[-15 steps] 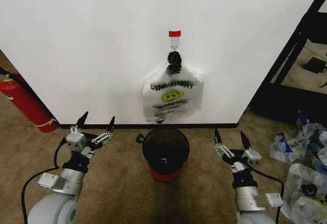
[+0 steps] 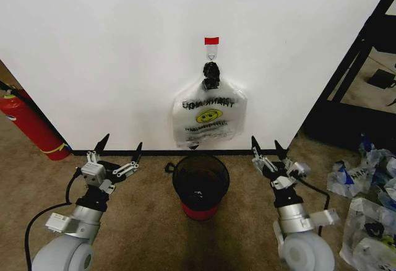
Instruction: Pick up the garbage bag from the wall and place it over the trash bin.
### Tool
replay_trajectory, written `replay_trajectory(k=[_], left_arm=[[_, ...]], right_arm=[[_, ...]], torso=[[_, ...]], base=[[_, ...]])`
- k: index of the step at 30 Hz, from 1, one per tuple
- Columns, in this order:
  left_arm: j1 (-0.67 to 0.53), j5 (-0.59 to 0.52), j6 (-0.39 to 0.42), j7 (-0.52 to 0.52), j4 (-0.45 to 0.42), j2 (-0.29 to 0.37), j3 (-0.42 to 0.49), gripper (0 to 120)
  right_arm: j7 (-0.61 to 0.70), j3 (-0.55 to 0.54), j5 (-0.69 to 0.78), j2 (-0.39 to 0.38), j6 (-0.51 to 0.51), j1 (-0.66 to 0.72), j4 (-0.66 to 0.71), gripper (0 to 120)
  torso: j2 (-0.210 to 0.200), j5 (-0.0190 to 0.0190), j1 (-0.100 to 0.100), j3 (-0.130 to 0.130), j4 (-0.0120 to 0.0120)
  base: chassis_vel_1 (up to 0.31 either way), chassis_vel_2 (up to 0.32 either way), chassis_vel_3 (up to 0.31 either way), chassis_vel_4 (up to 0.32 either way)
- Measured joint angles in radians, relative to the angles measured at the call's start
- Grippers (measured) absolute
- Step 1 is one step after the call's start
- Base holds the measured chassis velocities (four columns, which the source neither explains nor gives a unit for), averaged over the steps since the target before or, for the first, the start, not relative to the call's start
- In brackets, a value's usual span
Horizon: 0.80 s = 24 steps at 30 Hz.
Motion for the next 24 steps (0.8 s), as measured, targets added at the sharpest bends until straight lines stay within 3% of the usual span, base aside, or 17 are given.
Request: replay_trajectory(k=[3, 11, 24], left_arm=[[-0.004, 0.004, 0.002, 0.011, 0.007, -0.003, -0.002, 100], [-0.005, 0.012, 0.005, 0.044, 0.002, -0.021, 0.002, 100], [0.021, 0.051, -0.010, 0.068, 0.014, -0.039, -0.001, 100]], right_arm=[[0.011, -0.014, 0.102, -0.015, -0.024, 0.074, -0.040, 100], [-0.006, -0.065, 0.207, -0.006, -0.025, 0.216, -0.176, 100], [-0.014, -0.184, 0.273, 0.060, 0.032, 0.478, -0.486, 100]], torso=[[0.000, 0.0000, 0.000, 0.000, 0.0002], [0.000, -0.0002, 0.000, 0.000, -0.0003], [0.000, -0.0003, 0.000, 0.000, 0.0001]], base=[[0.000, 0.000, 0.000, 0.000], [0.000, 0.000, 0.000, 0.000], [0.000, 0.000, 0.000, 0.000]])
